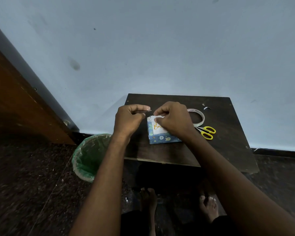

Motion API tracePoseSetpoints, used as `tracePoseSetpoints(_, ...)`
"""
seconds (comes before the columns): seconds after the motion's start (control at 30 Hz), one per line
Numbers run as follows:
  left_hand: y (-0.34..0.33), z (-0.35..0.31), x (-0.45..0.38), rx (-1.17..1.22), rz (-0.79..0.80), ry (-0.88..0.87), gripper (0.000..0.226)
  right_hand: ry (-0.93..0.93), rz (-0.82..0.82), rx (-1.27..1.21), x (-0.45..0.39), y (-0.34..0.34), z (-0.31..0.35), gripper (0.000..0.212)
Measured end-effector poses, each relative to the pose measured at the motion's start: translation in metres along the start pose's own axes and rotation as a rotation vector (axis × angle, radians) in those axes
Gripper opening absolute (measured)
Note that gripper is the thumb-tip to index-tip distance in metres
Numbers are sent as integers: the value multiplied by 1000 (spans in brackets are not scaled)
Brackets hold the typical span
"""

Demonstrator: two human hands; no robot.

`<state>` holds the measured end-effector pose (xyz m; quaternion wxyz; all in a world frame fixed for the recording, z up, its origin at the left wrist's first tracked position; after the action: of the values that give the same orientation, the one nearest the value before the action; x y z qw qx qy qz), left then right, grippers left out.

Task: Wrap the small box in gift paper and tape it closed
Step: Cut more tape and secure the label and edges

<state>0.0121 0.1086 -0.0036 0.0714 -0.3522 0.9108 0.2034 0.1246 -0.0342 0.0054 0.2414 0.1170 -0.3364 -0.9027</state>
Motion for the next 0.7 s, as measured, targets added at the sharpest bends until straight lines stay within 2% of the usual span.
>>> tracePoseSetpoints(0.33, -16, 2, 5, 146, 99, 62, 31, 21, -44, 35, 1, -4, 2, 13)
tracePoseSetpoints(0.53, -13, 5, 6, 160, 62, 101, 28, 24, -72, -37, 1, 3, 2, 23)
tracePoseSetpoints(0.7, -9, 7, 6, 119, 27, 114, 28, 32, -80, 48, 2, -1, 2, 18)
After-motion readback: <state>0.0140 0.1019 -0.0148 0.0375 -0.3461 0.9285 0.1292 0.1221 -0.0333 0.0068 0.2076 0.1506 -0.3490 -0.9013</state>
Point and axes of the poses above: each hand's wrist, its own x-axis away from the middle knuckle, its own y-axis out of the back of the hand, z = x × y, the point moved 7 cm from there along -x, towards the middle knuckle, and after that the axes turned 15 degrees about -y, right-handed, at the moved point
